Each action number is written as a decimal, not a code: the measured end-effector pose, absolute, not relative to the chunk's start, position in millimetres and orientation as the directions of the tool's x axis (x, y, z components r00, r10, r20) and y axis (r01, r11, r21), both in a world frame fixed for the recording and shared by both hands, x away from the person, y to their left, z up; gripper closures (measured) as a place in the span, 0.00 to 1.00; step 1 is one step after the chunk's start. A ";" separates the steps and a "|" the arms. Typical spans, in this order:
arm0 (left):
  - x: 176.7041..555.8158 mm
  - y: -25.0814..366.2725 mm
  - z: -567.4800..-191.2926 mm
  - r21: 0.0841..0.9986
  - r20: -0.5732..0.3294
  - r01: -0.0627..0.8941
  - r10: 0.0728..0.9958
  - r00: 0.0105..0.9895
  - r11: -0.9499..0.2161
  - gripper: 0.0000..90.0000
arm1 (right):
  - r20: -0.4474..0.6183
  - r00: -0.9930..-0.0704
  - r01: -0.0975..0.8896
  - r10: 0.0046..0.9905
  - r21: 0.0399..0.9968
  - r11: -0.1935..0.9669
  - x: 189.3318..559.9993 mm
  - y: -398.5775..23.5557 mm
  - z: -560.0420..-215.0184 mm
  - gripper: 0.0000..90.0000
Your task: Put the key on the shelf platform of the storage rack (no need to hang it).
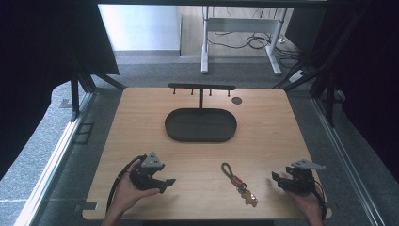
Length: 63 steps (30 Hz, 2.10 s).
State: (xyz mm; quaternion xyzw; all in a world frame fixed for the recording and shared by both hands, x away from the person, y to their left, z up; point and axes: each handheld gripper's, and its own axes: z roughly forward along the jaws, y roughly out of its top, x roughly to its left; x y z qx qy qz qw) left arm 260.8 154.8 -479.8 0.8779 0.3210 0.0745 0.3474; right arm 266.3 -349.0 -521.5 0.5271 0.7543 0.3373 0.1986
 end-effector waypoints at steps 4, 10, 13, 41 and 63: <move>258.8 154.0 -478.4 0.656 -0.076 0.507 0.619 0.782 -0.560 0.34 | 0.062 -0.374 0.667 0.925 0.712 0.222 266.6 -345.9 -521.2 0.38; 258.4 155.1 -476.7 0.663 -0.085 0.499 0.606 0.791 -0.558 0.33 | 0.054 -0.399 0.693 0.916 0.672 0.262 266.7 -336.9 -519.6 0.38; 258.1 155.4 -476.1 0.665 -0.086 0.499 0.607 0.790 -0.556 0.33 | 0.030 -0.412 0.697 0.911 0.654 0.294 266.6 -333.5 -511.2 0.38; 255.8 150.5 -475.6 0.658 -0.086 0.495 0.596 0.798 -0.567 0.33 | 0.022 -0.576 0.673 0.817 0.580 0.459 276.4 -293.8 -463.8 0.47; 257.7 154.3 -476.7 0.664 -0.086 0.496 0.602 0.794 -0.560 0.33 | 0.028 -0.666 0.663 0.746 0.481 0.574 289.4 -247.4 -476.9 0.53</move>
